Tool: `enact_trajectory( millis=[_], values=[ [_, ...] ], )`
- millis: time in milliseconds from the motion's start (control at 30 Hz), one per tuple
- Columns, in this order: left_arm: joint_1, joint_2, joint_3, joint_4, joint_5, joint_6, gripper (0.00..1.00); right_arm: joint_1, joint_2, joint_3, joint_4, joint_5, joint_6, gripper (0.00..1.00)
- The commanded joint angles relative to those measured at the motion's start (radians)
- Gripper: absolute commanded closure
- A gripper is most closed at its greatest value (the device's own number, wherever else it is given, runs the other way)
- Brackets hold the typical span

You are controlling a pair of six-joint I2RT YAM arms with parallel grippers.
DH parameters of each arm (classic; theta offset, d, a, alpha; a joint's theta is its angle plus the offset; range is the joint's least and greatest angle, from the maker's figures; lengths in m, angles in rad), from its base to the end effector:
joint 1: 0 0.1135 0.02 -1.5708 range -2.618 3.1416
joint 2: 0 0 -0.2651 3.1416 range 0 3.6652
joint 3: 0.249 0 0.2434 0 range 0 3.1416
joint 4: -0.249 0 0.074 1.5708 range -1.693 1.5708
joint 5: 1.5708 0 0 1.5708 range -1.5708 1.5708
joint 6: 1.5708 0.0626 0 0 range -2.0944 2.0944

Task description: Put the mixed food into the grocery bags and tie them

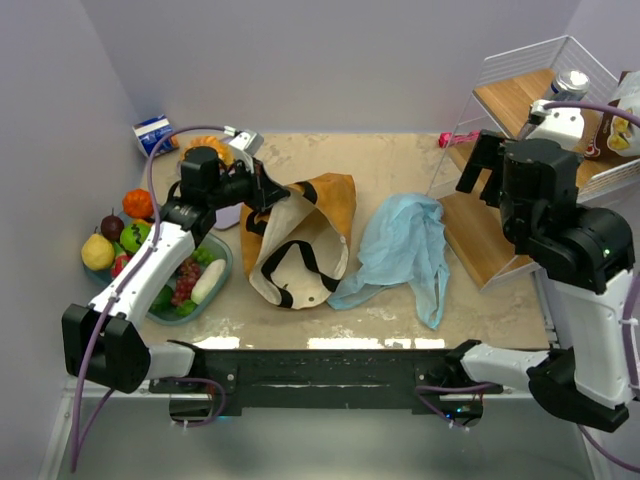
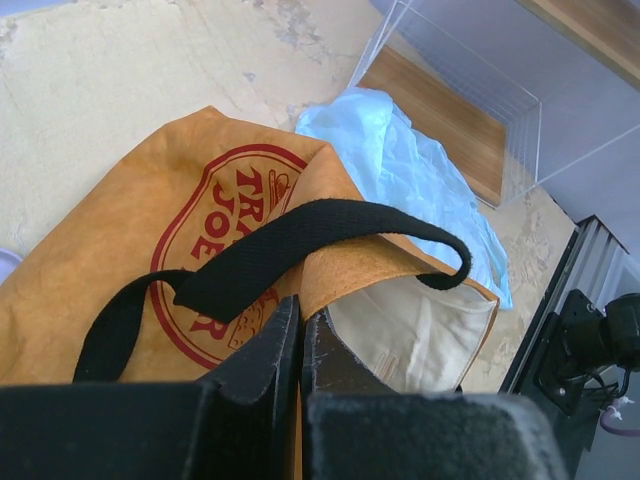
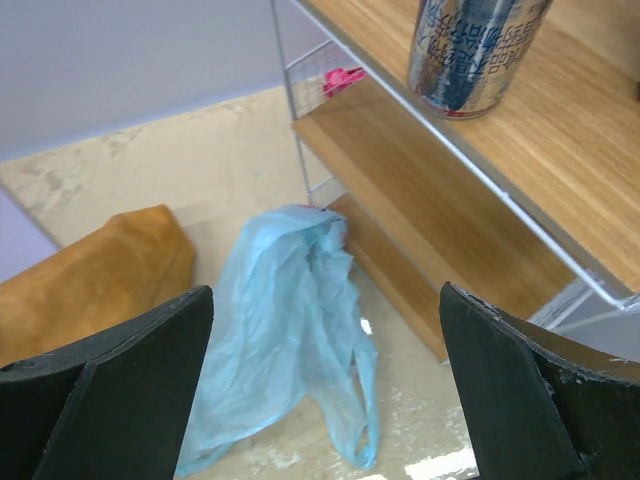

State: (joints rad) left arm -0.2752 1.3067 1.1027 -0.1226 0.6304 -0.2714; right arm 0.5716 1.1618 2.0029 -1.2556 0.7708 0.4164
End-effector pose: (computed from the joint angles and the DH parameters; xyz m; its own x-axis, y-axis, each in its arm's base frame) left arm 0.2902 -0.1203 0.3404 -0.5003 -0.0837 -0.8618 0.6463 0.6261 -0.4361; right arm 0.1379 0.0369 0.5247 -0.2498 0.1843 -0.9506 0.2726 0.9554 0.1136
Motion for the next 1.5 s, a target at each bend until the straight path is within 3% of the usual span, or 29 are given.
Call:
enact_trajectory(
  millis=[0, 167, 567, 767, 1467],
  values=[
    [0.004, -0.035, -0.007, 0.07, 0.031, -0.018, 1.0, -0.025, 0.024, -0.007, 0.077, 0.168, -0.083, 0.01],
    [0.004, -0.05, -0.02, 0.077, 0.026, -0.017, 1.0, -0.094, 0.064, 0.013, 0.16, 0.167, -0.151, 0.01],
    [0.004, -0.08, -0.046, 0.087, 0.029, -0.014, 1.0, -0.384, 0.098, -0.078, 0.36, -0.076, -0.269, 0.02],
    [0.004, -0.077, -0.049, 0.083, 0.026, -0.008, 1.0, -0.496, 0.098, -0.145, 0.462, -0.165, -0.292, 0.11],
    [0.005, -0.067, -0.056, 0.074, 0.017, 0.003, 1.0, -0.607, 0.05, -0.44, 0.782, -0.235, -0.32, 0.27]
  ],
)
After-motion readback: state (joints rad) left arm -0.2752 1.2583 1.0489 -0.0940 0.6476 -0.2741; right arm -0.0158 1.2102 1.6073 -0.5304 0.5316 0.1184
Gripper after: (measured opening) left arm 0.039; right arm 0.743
